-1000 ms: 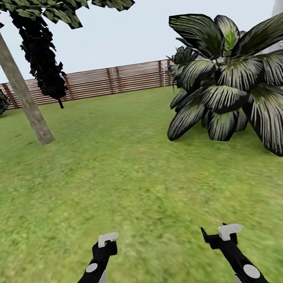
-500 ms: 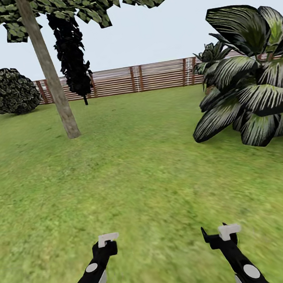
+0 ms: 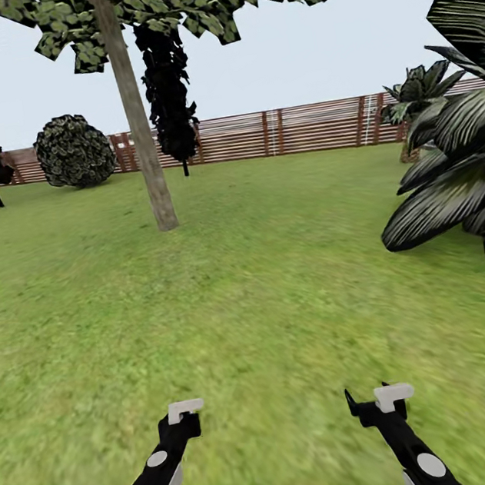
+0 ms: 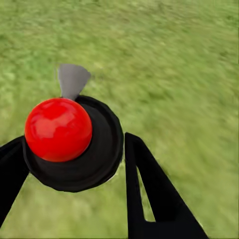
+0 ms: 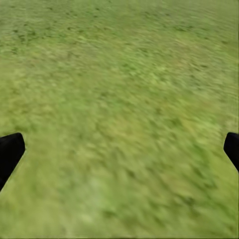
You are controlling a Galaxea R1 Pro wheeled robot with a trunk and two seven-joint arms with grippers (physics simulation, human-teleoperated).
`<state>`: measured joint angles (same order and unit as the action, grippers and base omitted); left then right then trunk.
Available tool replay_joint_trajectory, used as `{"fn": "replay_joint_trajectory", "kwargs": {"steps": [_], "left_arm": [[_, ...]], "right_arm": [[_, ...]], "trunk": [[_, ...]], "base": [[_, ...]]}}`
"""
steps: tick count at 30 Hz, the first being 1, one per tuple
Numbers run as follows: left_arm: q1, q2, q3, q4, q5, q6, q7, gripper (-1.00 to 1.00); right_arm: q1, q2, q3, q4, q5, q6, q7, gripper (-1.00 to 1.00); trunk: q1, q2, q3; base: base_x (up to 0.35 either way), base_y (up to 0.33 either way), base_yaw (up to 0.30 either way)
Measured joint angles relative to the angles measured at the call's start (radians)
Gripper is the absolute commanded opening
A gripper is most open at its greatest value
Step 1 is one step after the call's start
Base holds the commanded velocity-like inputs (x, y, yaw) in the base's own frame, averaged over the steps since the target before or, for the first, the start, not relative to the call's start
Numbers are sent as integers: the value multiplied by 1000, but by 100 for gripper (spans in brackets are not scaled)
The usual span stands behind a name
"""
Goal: In the garden, pick up the pesticide atomizer on the floor and spray pesticide onto both trees until each tree trunk is fully covered.
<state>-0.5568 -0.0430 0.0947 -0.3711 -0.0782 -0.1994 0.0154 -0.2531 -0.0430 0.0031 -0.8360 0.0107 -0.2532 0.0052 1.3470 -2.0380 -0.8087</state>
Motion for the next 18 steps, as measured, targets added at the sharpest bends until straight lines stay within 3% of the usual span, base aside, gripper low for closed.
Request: {"fn": "replay_joint_trajectory", "kwargs": {"steps": [18], "left_arm": [[0, 0, -1, 0, 0, 1, 0, -100]], "right_arm": [[0, 0, 0, 0, 0, 0, 0, 100]], "trunk": [[0, 0, 8]], "base": [[254, 220, 272]]}}
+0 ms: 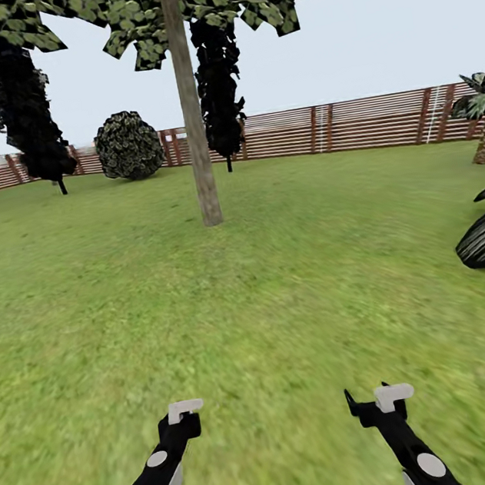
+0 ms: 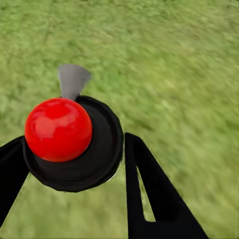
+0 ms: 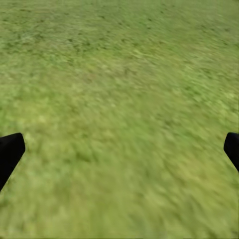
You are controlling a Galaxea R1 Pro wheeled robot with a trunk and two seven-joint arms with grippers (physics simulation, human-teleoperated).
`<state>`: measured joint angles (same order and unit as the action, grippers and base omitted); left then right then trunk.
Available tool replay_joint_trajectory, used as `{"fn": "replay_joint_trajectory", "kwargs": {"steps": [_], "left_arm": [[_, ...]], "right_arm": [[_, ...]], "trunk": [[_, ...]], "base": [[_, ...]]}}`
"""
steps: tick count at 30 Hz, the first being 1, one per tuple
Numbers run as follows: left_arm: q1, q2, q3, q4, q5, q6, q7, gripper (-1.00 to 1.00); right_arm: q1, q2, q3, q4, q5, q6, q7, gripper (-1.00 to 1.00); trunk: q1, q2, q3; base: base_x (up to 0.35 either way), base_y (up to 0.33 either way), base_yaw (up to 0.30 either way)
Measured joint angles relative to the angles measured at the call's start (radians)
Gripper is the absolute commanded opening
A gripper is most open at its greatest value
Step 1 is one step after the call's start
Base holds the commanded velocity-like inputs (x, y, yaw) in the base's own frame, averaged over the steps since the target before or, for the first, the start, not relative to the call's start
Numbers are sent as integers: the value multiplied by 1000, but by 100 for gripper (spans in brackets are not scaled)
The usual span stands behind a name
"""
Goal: In the garden, pick up the pesticide atomizer on the floor and spray pesticide onto both trees until each tree trunk is fully covered.
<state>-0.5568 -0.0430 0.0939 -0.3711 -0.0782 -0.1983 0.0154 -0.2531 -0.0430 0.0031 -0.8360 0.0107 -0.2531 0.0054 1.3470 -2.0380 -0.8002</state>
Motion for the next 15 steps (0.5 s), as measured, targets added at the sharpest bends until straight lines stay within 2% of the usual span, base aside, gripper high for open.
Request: {"fn": "replay_joint_trajectory", "kwargs": {"steps": [15], "left_arm": [[0, 0, 0, 0, 0, -1, 0, -100]], "right_arm": [[0, 0, 0, 0, 0, 0, 0, 100]], "trunk": [[0, 0, 0]], "base": [[264, 216, 277]]}}
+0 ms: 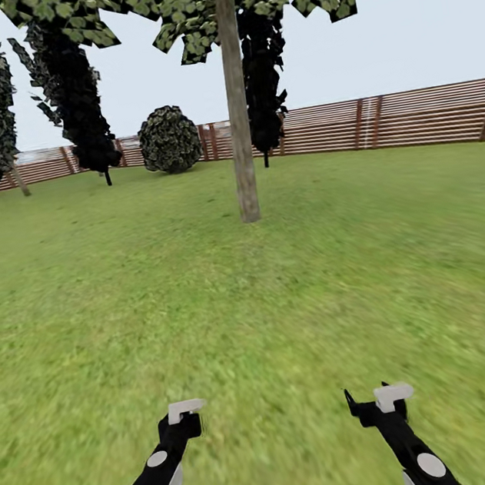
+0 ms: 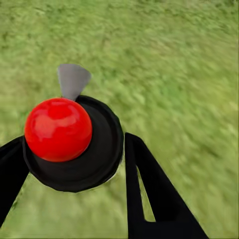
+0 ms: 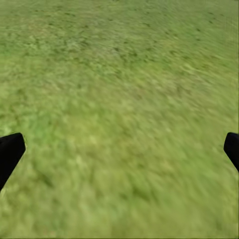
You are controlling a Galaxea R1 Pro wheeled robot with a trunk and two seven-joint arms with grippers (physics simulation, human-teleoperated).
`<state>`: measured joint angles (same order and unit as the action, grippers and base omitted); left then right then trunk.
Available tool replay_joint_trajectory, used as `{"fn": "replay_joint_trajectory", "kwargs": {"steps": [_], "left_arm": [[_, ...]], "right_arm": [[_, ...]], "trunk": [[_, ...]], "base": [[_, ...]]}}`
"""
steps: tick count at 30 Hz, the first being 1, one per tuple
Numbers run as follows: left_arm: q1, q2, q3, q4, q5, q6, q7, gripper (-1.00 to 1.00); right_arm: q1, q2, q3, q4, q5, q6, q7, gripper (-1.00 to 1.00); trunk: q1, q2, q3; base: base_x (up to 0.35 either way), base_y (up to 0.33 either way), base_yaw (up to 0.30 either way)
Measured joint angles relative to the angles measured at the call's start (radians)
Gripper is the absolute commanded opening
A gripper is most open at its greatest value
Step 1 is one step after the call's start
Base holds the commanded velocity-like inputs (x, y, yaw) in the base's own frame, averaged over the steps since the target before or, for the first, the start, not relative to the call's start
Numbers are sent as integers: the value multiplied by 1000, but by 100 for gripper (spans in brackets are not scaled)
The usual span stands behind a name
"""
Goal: In the garden, pick up the pesticide atomizer on the floor and spray pesticide onto both trees until each tree trunk is fully covered.
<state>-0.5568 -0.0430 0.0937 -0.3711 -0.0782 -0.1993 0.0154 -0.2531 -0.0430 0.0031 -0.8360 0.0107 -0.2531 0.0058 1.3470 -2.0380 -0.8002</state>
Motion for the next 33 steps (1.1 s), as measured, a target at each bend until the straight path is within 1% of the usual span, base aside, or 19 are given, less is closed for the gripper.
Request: {"fn": "replay_joint_trajectory", "kwargs": {"steps": [18, 30, 33], "left_arm": [[0, 0, 0, 0, 0, 0, 0, -100], [0, -1, 1, 0, 0, 0, 0, -100], [0, 0, 1, 0, 0, 0, 0, -100]], "right_arm": [[0, 0, 0, 0, 0, -1, 0, 100], [0, 0, 1, 1, 2, 0, 0, 100], [0, 0, 2, 15, 1, 0, 0, 100]], "trunk": [[0, 0, 0], [0, 0, 0], [0, 0, 0]], "base": [[265, 215, 264], [265, 214, 23], [268, 211, 0]]}}
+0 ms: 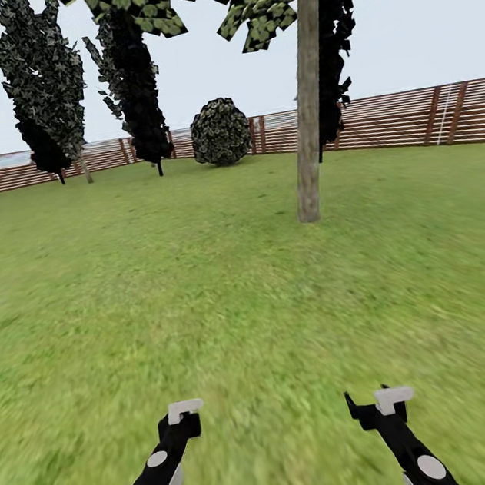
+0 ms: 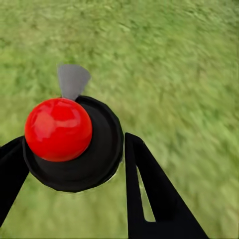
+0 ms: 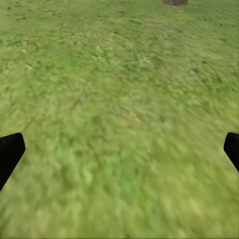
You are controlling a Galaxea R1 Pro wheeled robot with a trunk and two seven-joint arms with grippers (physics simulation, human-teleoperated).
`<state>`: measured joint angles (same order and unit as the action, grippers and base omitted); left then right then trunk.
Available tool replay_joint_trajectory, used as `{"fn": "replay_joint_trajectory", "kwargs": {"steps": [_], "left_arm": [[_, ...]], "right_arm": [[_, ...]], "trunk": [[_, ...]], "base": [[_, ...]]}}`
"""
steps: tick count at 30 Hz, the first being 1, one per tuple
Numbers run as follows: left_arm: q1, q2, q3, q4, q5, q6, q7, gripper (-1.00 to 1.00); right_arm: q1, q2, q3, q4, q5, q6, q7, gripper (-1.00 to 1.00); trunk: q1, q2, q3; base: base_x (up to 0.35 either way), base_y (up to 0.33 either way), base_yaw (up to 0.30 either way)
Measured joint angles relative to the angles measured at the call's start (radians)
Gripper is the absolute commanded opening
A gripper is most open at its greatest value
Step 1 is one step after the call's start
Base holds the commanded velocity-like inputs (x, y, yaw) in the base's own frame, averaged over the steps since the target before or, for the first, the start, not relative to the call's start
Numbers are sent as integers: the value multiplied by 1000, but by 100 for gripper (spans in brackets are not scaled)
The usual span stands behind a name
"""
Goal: In the garden, pick up the pesticide atomizer on the floor and spray pesticide onto both trees until each tree trunk is fully covered.
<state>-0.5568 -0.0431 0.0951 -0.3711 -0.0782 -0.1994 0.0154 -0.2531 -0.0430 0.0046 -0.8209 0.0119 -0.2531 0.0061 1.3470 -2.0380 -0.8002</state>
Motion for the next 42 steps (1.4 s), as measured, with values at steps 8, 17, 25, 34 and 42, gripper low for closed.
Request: {"fn": "replay_joint_trajectory", "kwargs": {"steps": [8, 17, 25, 34, 42], "left_arm": [[0, 0, -1, 0, 0, 0, 0, -100], [0, -1, -1, 0, 0, 0, 0, -100], [0, -1, -1, -1, 0, -2, 0, -100], [0, -1, -1, -2, 0, -2, 0, -100], [0, -1, -1, 0, 0, -2, 0, -100]], "right_arm": [[0, 0, -1, 23, -2, -3, -1, 100], [0, 0, -5, 28, -7, -3, 0, 100], [0, 0, -4, 28, -6, -3, 0, 100], [0, 0, -4, 30, -5, -4, -1, 100], [0, -1, -9, 219, -6, -259, -3, 100]], "trunk": [[0, 0, 0], [0, 0, 0], [0, 0, 0], [0, 0, 0], [0, 0, 0]], "base": [[306, 107, 0], [339, 3, -94], [340, 0, -261], [340, 0, -251], [340, 0, -31]]}}
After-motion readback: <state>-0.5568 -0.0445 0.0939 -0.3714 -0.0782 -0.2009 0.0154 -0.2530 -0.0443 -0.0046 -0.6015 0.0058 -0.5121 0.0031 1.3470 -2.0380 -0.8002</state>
